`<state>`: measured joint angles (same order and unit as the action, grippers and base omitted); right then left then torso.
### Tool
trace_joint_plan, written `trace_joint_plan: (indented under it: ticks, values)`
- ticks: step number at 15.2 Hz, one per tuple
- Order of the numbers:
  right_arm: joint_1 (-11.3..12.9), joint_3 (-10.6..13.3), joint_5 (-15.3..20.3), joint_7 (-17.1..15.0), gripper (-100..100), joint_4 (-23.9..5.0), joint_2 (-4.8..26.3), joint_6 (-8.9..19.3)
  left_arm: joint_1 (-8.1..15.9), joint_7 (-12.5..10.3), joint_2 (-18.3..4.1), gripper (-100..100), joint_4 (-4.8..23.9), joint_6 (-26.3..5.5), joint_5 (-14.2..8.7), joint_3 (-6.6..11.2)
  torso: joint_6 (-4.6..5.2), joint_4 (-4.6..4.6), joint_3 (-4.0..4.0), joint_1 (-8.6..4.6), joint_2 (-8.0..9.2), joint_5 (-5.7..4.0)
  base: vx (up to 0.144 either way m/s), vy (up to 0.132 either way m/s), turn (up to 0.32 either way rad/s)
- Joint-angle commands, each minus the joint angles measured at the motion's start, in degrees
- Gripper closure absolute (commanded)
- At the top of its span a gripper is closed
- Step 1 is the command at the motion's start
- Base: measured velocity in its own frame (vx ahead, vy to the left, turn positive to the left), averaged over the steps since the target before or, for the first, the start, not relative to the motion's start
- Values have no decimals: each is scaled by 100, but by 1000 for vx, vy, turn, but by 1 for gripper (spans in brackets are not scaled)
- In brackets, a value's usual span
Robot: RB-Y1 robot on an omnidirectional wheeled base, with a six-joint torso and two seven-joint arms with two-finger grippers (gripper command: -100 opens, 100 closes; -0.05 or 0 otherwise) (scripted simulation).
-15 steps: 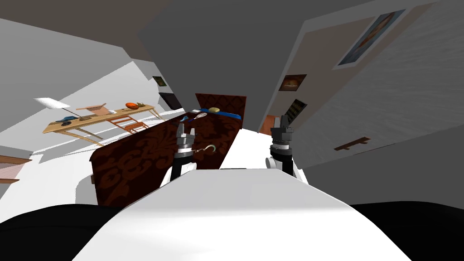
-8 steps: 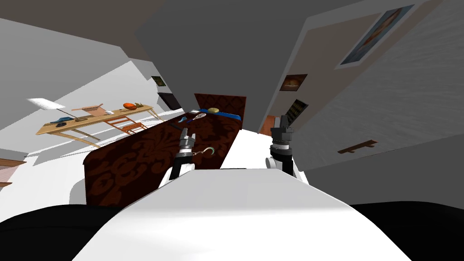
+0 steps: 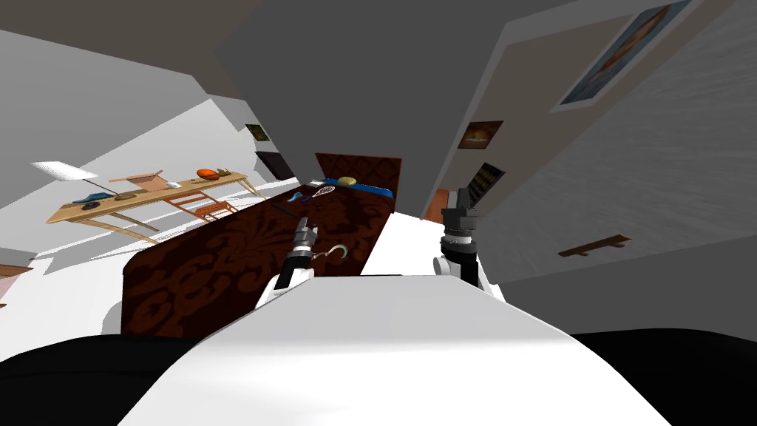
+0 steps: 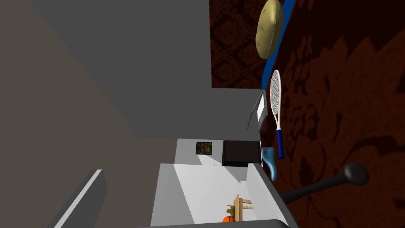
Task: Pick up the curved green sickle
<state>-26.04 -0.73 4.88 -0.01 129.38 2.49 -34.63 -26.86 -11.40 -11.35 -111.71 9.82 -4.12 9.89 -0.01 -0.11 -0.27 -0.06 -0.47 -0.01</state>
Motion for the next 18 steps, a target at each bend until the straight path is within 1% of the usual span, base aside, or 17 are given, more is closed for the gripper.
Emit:
trace_joint_plan:
  ticks: [1, 2, 3, 4, 5, 6, 7, 8, 9, 11, 12, 13, 14, 15, 16, 17, 18]
  values:
    - [0, 0, 0, 0, 0, 0, 0, 0, -4, -11, -17, -100, 64, -177, -35, 29, 0, 0, 0, 0, 0, 0, 80, -8, 3]
    - [0, 0, 0, 0, 0, 0, 0, 0, 18, -31, -77, -100, 258, -384, -135, 117, 0, 1, 2, 2, 5, 0, 88, -13, -5]
    - [0, 0, 0, 0, 0, 0, 0, 0, 18, -31, -77, -100, 258, -466, -135, 117, 0, 1, 3, 2, 5, 1, 93, -17, -4]
    - [0, 0, 0, 0, 0, 0, 0, 0, 41, -51, -135, -100, 456, -635, -237, 207, 0, 1, 3, 1, 5, 1, 102, -22, -9]
    - [0, 0, 0, 0, 0, 0, 0, 0, 41, -51, -135, -100, 456, -750, -237, 207, -1, 0, 2, 0, 4, 0, 107, -30, -2]
    - [0, 0, 0, 0, 0, 0, 0, 0, 41, -51, -135, -100, 456, -762, -237, 207, -1, 0, 1, -3, 2, 0, 78, -23, 7]
    - [0, 0, 0, 0, 0, 0, 0, 0, 64, -71, -190, -100, 644, -997, -340, 299, 1, 1, 3, -2, 6, 0, 87, -9, -3]
    - [0, 0, 0, 0, 0, 0, 0, 0, 64, -71, -190, -100, 658, -1063, -340, 299, 0, 1, 3, 1, 6, 1, 96, -17, -10]
    - [0, 0, 0, 0, 0, 0, 0, 0, 87, -91, -243, -100, 862, -1193, -445, 391, 0, 1, 3, 0, 5, 1, 116, -24, -7]
    - [0, 0, 0, 0, 0, 0, 0, 0, 87, -91, -243, -100, 862, -1367, -445, 391, 0, 0, -1, 1, -1, 0, 99, -16, 1]
    - [0, 0, 0, 0, 0, 0, 0, 0, 111, -112, -294, -100, 1067, -1515, -551, 485, 0, 0, 2, 1, 4, 0, 93, -32, -6]
    - [0, 0, 0, 0, 0, 0, 0, 0, 111, -112, -294, -100, 1067, -1640, -551, 485, 0, 1, 2, -3, 4, 0, 96, -30, -1]
    - [0, 0, 0, 0, 0, 0, 0, 0, 111, -112, -294, -100, 1067, -1674, -551, 485, 0, 1, 2, -5, 5, -1, 65, -24, 1]
    - [0, 0, 0, 0, 0, 0, 0, 0, 135, -133, -342, -100, 1228, -1889, -657, 578, 0, 2, 6, -4, 11, -1, 77, -26, -3]
    - [0, 0, 0, 0, 0, 0, 0, 0, 135, -133, -342, -100, 1274, -1982, -657, 578, 0, 2, 6, -4, 11, 0, 92, -29, -5]
    - [0, 0, 0, 0, 0, 0, 0, 0, 135, -133, -342, -100, 1274, -1982, -657, 578, 0, 1, 5, -4, 9, 0, 74, -20, 2]
    - [0, 0, 0, 0, 0, 0, 0, 0, 159, -154, -388, -100, 1480, -2136, -763, 672, 0, 2, 6, -2, 11, -1, 89, -24, -4]
